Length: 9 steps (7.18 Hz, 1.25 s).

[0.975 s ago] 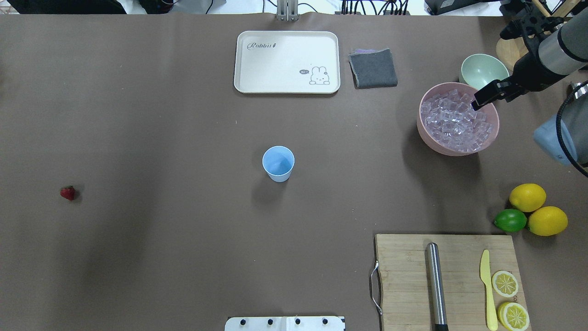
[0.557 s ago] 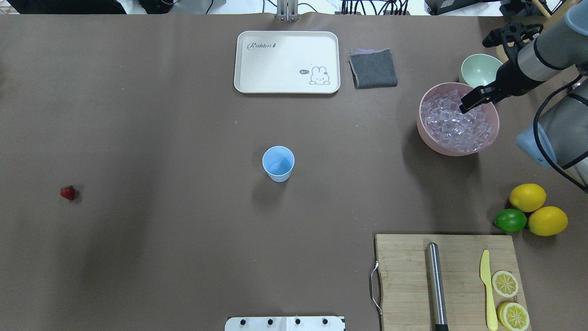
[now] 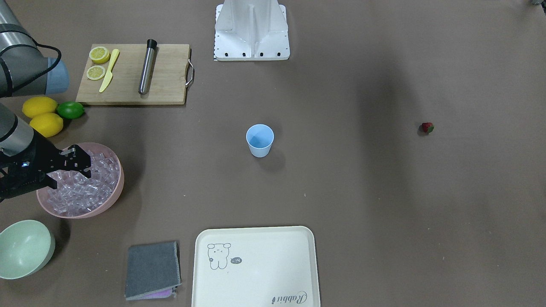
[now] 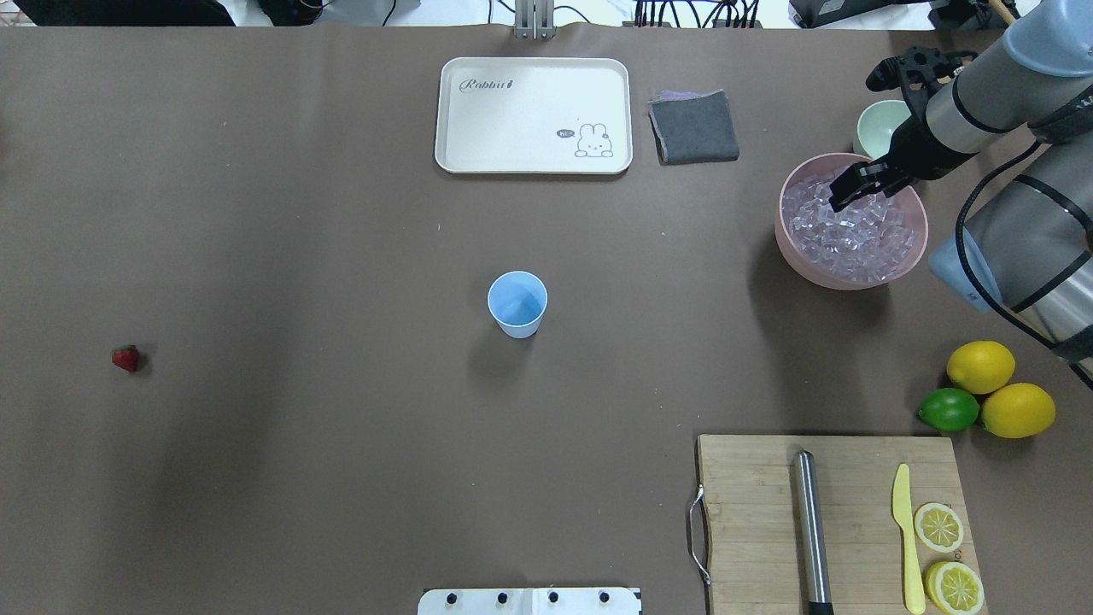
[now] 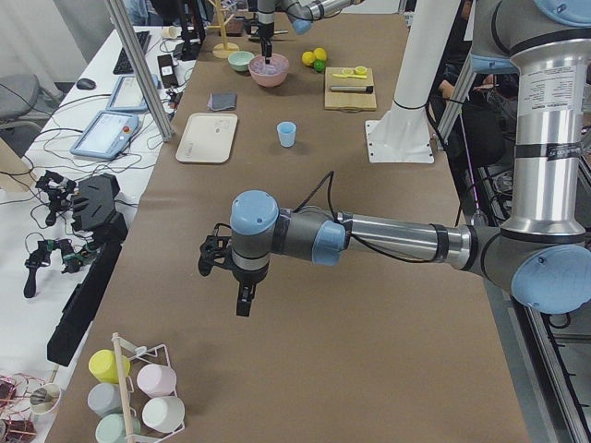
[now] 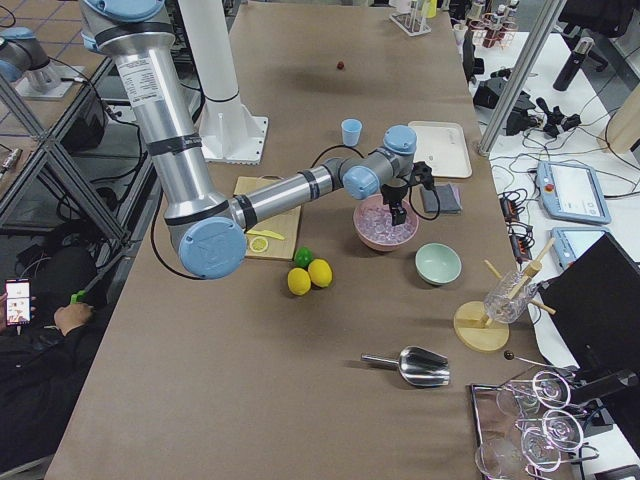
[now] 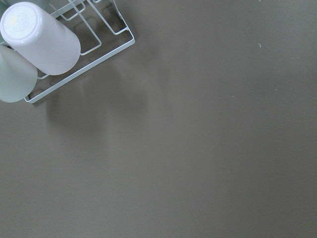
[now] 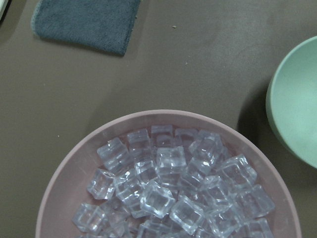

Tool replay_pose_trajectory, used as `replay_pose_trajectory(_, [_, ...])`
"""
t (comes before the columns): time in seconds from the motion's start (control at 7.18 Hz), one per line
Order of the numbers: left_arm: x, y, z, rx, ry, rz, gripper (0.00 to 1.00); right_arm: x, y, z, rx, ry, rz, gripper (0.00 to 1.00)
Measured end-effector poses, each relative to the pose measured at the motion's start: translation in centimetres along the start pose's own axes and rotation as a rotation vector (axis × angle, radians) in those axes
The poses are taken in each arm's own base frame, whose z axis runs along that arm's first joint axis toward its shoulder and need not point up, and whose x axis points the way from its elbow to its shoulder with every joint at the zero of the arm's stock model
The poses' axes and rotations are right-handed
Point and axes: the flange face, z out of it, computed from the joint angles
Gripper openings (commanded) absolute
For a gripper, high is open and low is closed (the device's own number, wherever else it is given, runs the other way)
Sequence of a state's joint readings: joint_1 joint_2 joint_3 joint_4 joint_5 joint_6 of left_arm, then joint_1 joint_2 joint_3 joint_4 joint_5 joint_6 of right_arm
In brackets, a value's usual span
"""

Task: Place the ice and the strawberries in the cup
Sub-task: 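Move the right gripper over the pink bowl of ice cubes, then lower the right gripper into the ice and grasp an ice cube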

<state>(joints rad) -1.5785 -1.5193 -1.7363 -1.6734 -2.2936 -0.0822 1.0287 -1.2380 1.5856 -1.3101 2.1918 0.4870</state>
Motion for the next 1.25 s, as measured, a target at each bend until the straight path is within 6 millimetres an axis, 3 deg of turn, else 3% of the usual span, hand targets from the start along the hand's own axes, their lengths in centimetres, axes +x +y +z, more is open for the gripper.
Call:
replay_pose_trajectory(0.42, [0.0,-0.1,0.0,0.001,0.0,0.003,0.98,-0.6,-1.3,1.7,-0.018,0.015,0.006,0.81])
replay_pose_trajectory(1.25, [0.0,-0.1,0.0,0.001,0.0,0.003,0.98,-2.1,-0.5,3.9,-0.051,0.015,-0.007,0.79])
